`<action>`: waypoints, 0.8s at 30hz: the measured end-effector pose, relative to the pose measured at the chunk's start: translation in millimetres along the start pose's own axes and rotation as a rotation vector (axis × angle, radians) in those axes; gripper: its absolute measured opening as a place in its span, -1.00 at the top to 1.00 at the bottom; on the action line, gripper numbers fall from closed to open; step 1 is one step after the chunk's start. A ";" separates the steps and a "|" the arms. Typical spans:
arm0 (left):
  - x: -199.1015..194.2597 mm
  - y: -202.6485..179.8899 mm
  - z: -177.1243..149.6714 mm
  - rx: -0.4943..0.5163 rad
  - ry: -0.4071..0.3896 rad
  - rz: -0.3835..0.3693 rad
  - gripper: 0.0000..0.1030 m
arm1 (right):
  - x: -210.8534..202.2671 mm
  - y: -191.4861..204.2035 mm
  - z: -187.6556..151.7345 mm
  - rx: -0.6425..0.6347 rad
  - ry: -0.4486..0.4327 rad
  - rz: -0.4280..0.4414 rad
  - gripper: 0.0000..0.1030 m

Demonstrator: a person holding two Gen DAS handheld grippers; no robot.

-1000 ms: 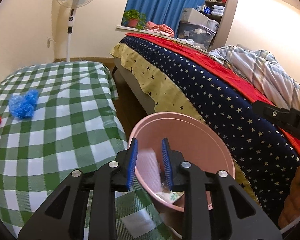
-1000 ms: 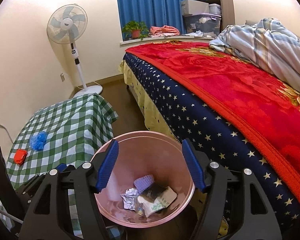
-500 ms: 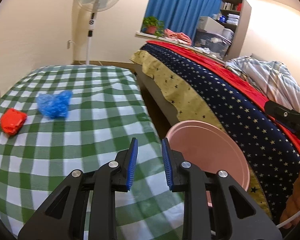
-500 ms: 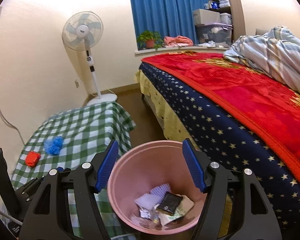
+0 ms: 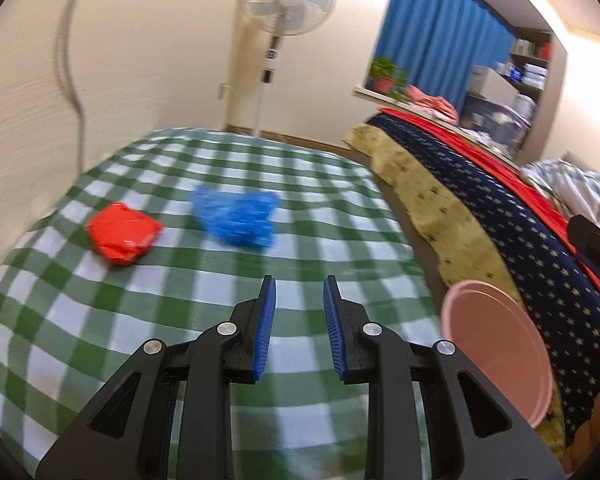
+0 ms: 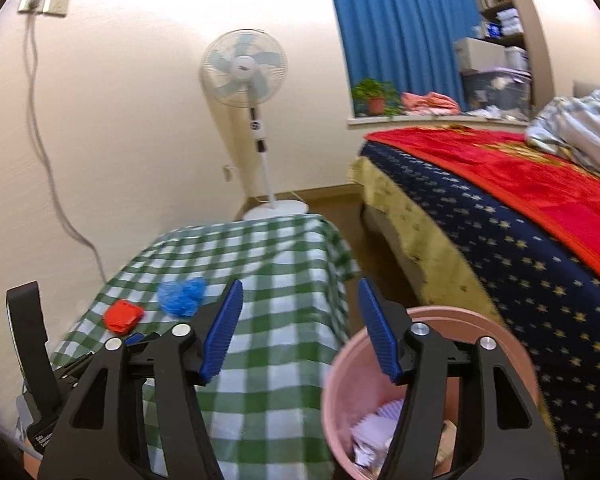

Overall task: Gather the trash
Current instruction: 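Move both open tools back over the red bag and blue plastic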

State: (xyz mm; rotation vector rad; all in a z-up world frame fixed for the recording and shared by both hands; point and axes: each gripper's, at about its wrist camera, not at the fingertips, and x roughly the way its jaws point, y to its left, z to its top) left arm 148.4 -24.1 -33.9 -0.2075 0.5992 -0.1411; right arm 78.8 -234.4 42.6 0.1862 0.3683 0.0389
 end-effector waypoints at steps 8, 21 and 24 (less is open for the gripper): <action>7.2 40.3 6.0 -0.062 -0.013 0.129 0.51 | 30.0 27.3 4.4 -0.025 -0.050 0.071 0.01; 32.6 87.8 26.0 -0.156 0.013 0.291 0.51 | 105.3 74.0 9.5 -0.061 0.047 0.179 0.01; 38.3 94.6 28.4 -0.165 0.024 0.315 0.51 | 124.8 83.4 3.8 -0.062 0.095 0.203 0.01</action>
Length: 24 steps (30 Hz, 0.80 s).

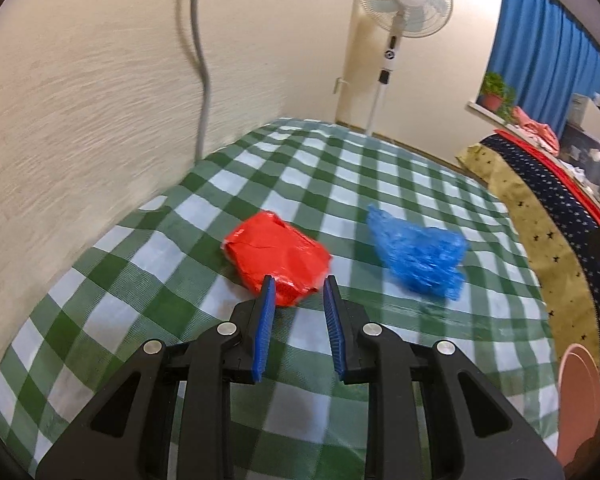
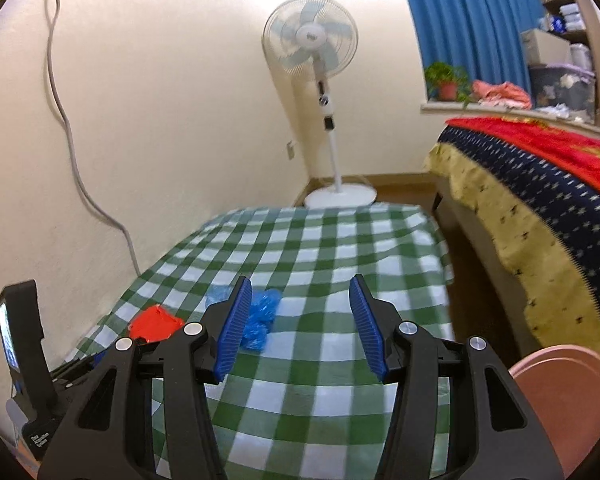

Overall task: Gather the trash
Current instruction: 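Move both open tools back over the red bag and blue plastic, then grasp red bag with left tool while right tool grasps blue plastic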

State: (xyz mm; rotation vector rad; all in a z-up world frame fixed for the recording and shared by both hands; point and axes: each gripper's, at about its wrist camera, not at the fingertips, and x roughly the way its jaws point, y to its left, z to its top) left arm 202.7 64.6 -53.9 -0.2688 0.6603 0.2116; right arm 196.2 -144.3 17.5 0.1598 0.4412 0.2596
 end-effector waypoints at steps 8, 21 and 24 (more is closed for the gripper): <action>10.5 14.7 8.5 -0.054 -0.004 0.026 0.12 | 53.4 15.3 -12.0 0.041 0.133 0.065 -0.02; 34.9 26.3 14.8 -0.134 0.061 -0.019 0.08 | 117.8 25.9 -31.2 0.089 0.312 0.087 -0.10; 40.2 26.8 14.4 -0.144 0.087 -0.025 -0.01 | 121.9 25.2 -32.3 0.095 0.324 0.088 -0.09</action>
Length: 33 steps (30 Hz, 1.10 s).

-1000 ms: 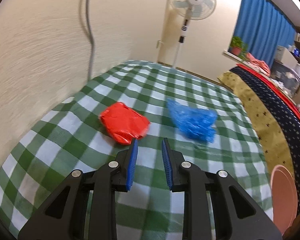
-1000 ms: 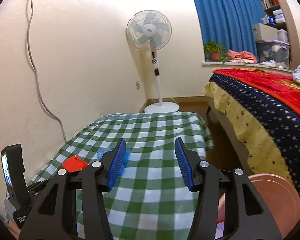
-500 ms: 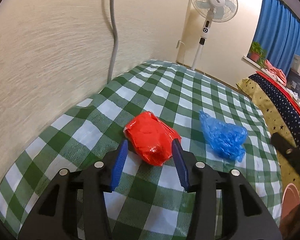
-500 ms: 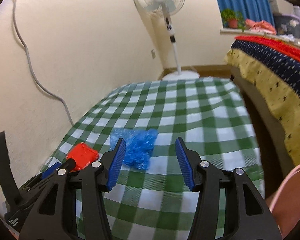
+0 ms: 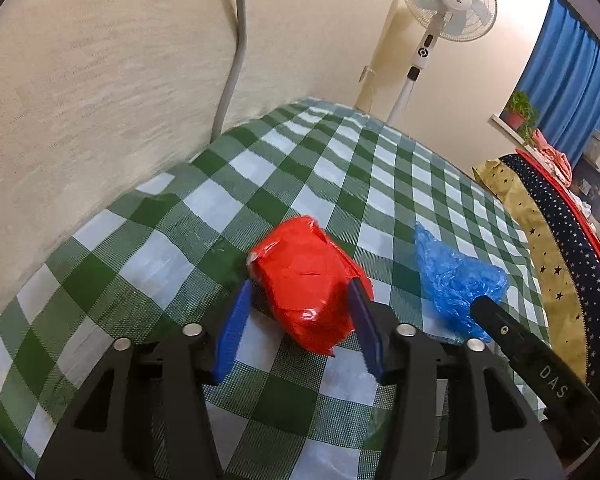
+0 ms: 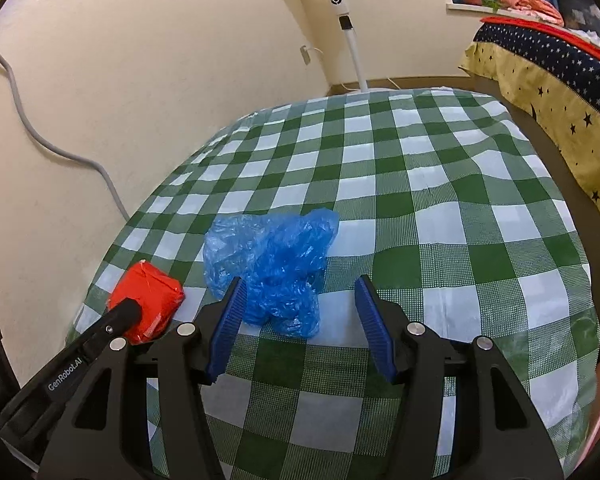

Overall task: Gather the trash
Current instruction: 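Grasp red bag with left tool while right tool grasps blue plastic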

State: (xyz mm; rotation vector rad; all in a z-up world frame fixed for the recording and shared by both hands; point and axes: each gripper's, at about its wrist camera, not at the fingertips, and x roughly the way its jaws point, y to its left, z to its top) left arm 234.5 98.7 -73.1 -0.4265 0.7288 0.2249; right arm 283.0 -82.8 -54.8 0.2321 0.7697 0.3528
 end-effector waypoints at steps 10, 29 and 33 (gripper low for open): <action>6.2 -3.7 -1.2 0.017 0.033 -0.043 0.22 | 5.2 7.1 -1.7 -0.035 0.032 0.033 0.85; -59.8 -30.0 -3.8 0.118 -0.050 -0.118 0.38 | -107.4 13.1 -7.5 -0.080 -0.096 -0.074 0.89; -77.8 -37.0 -13.9 0.150 -0.053 -0.144 0.38 | -139.1 11.1 -15.6 -0.086 -0.132 -0.118 0.89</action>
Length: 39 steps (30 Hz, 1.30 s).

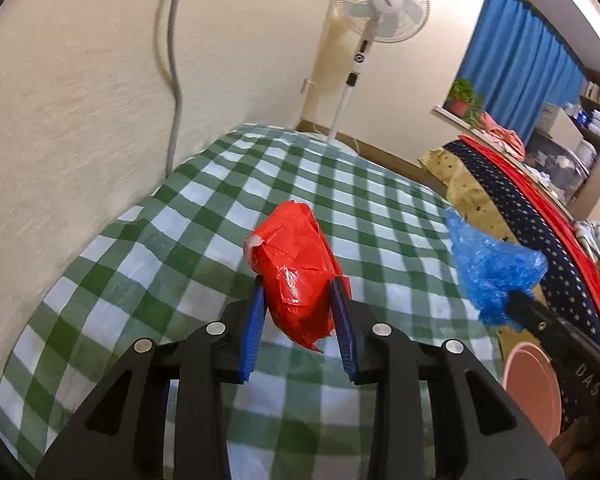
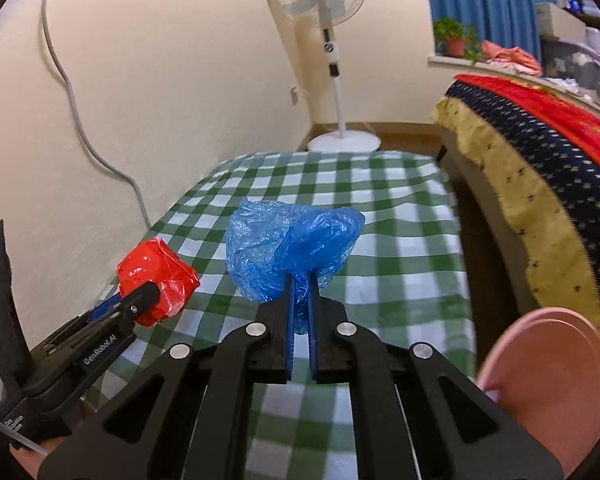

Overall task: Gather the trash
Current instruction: 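Grasp red bag with left tool while right tool grasps blue plastic, then carry red bag and blue plastic over the pink bin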

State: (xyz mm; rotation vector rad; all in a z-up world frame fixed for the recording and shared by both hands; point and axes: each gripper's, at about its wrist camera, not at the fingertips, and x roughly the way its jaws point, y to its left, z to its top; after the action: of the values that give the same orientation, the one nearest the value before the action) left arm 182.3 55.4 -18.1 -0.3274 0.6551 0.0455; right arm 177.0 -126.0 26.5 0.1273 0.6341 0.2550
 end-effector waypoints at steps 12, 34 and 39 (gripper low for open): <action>-52.6 -36.6 -17.1 0.088 -0.027 -0.081 0.38 | -94.6 -32.9 -19.7 -0.008 -0.083 -0.092 0.89; -100.8 -74.2 -54.2 0.222 -0.040 -0.151 0.38 | -175.5 -67.0 -46.5 0.016 -0.144 -0.161 0.89; -101.8 -83.0 -60.3 0.232 -0.038 -0.172 0.38 | -180.5 -78.7 -52.9 0.028 -0.140 -0.180 0.89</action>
State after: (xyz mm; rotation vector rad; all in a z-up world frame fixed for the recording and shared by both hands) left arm 77.8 -35.9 22.3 -0.1573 0.5862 -0.1873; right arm 20.7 -249.0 71.6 0.1132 0.5061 0.0631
